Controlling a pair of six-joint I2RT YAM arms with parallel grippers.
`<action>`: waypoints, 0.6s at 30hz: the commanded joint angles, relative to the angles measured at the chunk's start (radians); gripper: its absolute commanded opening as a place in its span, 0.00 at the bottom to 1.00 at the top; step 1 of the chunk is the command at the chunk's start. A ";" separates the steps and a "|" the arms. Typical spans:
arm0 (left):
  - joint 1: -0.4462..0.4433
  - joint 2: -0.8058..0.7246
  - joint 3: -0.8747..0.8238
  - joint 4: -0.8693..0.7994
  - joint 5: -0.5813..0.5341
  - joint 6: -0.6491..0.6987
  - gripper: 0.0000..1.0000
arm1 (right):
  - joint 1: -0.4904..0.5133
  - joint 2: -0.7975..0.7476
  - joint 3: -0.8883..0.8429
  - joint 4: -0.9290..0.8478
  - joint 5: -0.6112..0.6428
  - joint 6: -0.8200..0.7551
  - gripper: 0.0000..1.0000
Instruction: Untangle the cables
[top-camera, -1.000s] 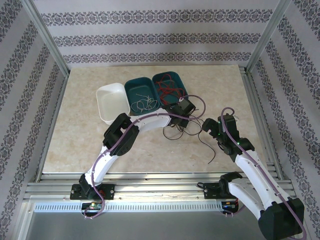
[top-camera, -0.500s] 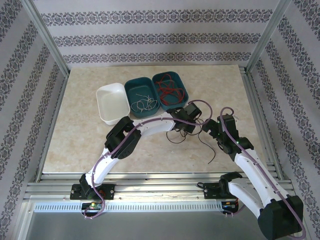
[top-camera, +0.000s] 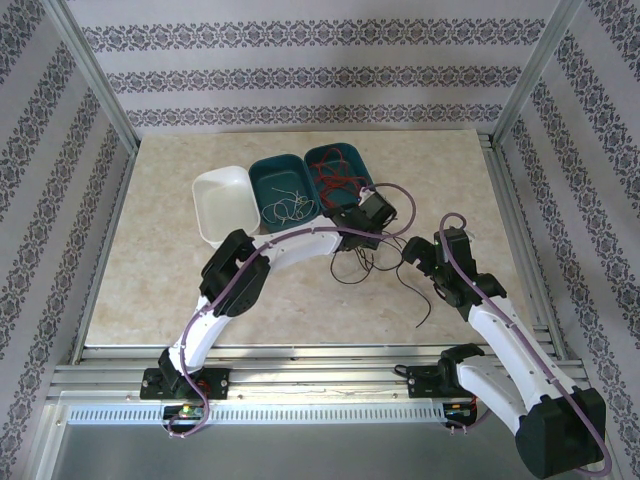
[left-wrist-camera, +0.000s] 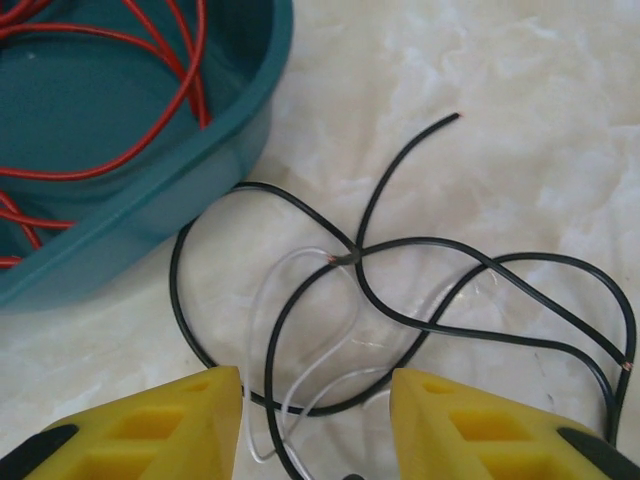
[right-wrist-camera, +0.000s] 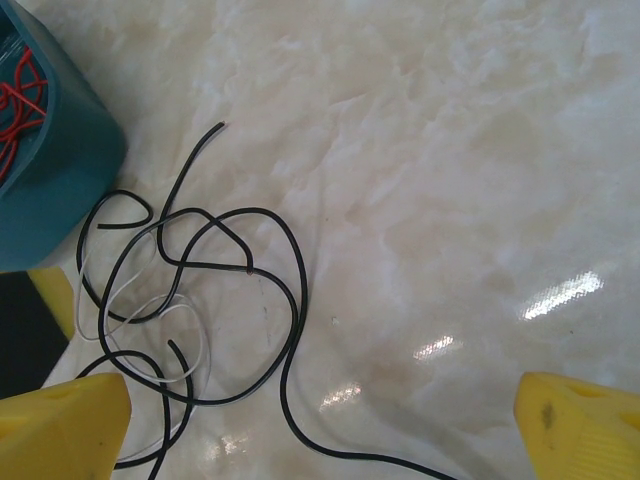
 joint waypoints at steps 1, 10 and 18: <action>0.026 -0.002 -0.006 -0.031 -0.029 -0.030 0.40 | -0.010 0.004 0.001 0.009 -0.001 -0.009 0.98; 0.044 0.020 -0.033 -0.032 0.018 -0.032 0.30 | -0.010 0.001 -0.010 0.019 -0.006 -0.006 0.98; 0.044 0.062 -0.027 -0.028 0.050 -0.044 0.26 | -0.010 -0.001 -0.011 0.026 -0.015 -0.016 0.98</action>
